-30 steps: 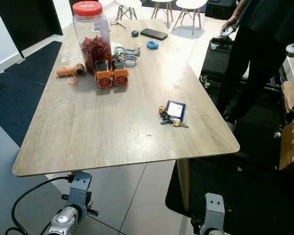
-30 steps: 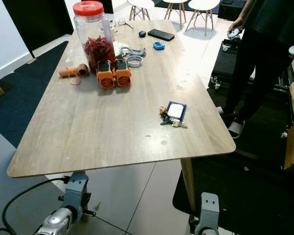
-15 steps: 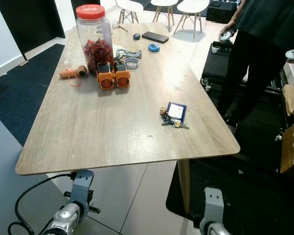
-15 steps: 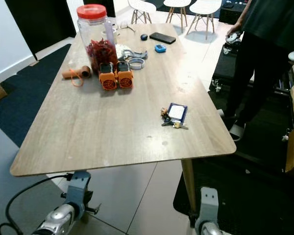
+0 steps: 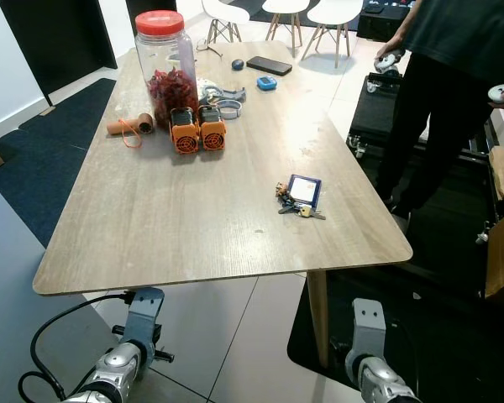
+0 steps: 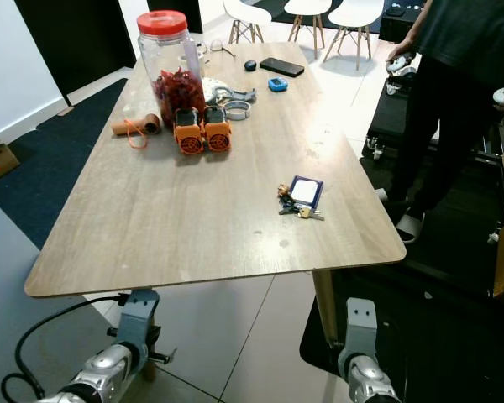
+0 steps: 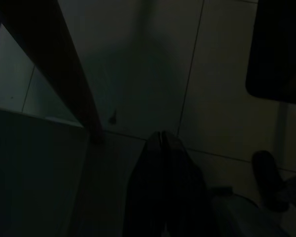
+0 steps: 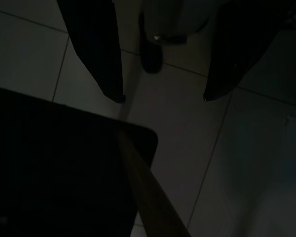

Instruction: Hang keys on a hook

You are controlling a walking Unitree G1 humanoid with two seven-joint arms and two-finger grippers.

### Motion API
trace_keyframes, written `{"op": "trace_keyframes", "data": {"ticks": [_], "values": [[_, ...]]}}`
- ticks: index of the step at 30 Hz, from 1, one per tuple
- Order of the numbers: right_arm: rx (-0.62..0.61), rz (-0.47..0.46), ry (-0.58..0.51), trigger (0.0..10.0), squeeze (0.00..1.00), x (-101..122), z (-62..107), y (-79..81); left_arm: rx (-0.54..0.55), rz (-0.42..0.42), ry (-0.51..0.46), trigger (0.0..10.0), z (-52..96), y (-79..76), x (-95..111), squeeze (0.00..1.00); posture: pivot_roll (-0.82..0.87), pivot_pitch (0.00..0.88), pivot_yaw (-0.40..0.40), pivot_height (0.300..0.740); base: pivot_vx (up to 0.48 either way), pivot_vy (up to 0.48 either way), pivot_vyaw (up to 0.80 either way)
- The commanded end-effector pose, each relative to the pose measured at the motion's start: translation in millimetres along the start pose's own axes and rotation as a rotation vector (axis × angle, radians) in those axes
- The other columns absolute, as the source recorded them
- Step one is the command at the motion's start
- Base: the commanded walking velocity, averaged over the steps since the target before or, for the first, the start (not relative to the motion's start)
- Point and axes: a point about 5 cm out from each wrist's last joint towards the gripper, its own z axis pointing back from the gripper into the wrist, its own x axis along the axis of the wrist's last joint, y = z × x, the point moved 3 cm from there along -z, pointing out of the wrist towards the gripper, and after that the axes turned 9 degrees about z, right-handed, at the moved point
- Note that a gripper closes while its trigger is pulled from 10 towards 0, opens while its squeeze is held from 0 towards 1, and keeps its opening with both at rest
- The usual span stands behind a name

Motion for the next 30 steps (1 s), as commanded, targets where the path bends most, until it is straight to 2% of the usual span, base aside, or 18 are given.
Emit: {"op": "trace_keyframes", "data": {"ticks": [1,4,8,13,14,19,20,21,22,25,30], "values": [[-0.008,-0.015,0.015,10.0,0.00,-4,0.7,-0.7,-0.040,-0.036,-0.066,10.0,-5.3,-9.4,23,0.00,0.04,0.031,0.011,0.740,0.000,0.000,0.00],[-0.008,-0.022,0.018,10.0,0.00,-6,1.1,0.1,-0.040,-0.030,-0.062,10.0,-5.0,-9.1,22,0.00,0.04,0.046,0.009,0.740,0.000,0.000,0.00],[0.006,0.002,0.046,10.0,0.00,-19,4.7,0.7,-0.019,0.016,-0.065,10.0,-3.1,-3.2,18,0.00,0.04,0.064,-0.006,0.740,0.000,0.000,0.00],[-0.012,-0.005,0.055,10.0,0.00,-23,5.9,-5.2,-0.014,0.001,-0.067,10.0,-1.8,-1.3,16,0.00,0.04,0.058,-0.007,0.740,0.000,0.000,0.00],[0.004,0.017,0.048,10.0,0.00,-22,6.1,-3.8,-0.020,-0.025,-0.064,10.0,-1.1,-2.1,14,0.00,0.04,0.037,-0.002,0.740,0.000,0.000,0.00],[0.024,0.039,0.031,10.0,0.00,-22,6.8,-2.2,-0.029,-0.032,-0.060,10.0,-0.2,-3.3,10,0.00,0.04,0.023,0.006,0.740,0.000,0.000,0.00],[-0.028,-0.016,0.034,10.0,0.00,-28,9.5,-12.1,0.006,-0.010,-0.068,10.0,0.5,-2.1,6,0.00,0.04,0.008,0.006,0.740,0.000,0.000,0.00],[-0.028,-0.016,0.034,10.0,0.00,-28,9.5,-12.1,0.006,-0.010,-0.068,10.0,0.5,-2.1,6,0.00,0.04,0.008,0.006,0.740,0.000,0.000,0.00],[-0.060,-0.038,0.055,10.0,0.00,-37,12.7,-18.1,0.026,0.015,-0.068,10.0,0.9,-2.2,3,0.00,0.04,0.008,0.006,0.740,0.000,0.000,0.00],[-0.072,-0.064,0.086,10.0,0.00,-47,15.3,-16.8,0.015,0.008,-0.052,10.0,1.5,-3.2,-1,0.00,0.04,0.000,0.008,0.740,0.000,0.000,0.00],[-0.050,-0.072,0.088,10.0,0.00,-46,13.7,-7.2,0.018,-0.002,-0.035,10.0,2.9,3.1,-2,0.00,0.05,0.000,0.012,0.740,0.000,0.000,0.00]]}}
